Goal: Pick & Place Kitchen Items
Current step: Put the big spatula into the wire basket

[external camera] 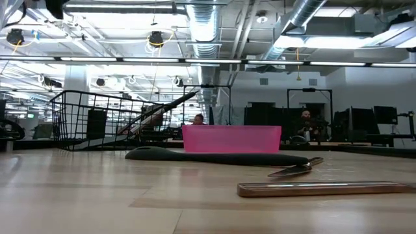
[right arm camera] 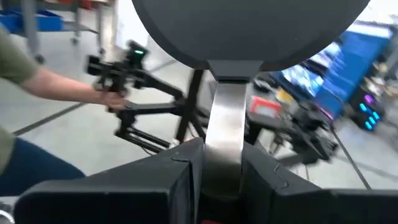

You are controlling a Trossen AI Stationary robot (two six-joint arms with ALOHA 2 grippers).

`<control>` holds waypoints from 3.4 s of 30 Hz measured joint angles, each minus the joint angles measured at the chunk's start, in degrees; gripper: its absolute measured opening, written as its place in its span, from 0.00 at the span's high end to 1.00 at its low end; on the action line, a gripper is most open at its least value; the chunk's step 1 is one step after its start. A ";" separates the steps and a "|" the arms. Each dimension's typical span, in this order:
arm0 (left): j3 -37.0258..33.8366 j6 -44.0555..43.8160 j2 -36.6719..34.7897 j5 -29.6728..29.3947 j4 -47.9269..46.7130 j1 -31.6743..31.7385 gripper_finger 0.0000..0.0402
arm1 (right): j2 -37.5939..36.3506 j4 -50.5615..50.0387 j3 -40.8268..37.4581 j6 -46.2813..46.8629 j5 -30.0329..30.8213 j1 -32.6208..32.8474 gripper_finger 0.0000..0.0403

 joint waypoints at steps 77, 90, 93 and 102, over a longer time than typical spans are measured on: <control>-10.16 0.14 7.87 28.50 14.96 0.00 0.98 | 52.43 6.93 16.44 -8.90 -6.16 -55.21 0.83; -13.00 -23.55 -0.37 52.82 4.92 -0.04 0.98 | 52.43 7.21 16.44 -8.76 -6.19 -54.86 0.82; -15.87 -25.64 -1.71 55.42 6.83 0.03 0.98 | 52.43 7.52 16.44 -8.75 -6.19 -54.88 0.82; -23.09 -21.77 -1.79 57.70 13.59 0.04 0.98 | 52.43 7.61 16.44 -8.44 -6.19 -54.53 0.82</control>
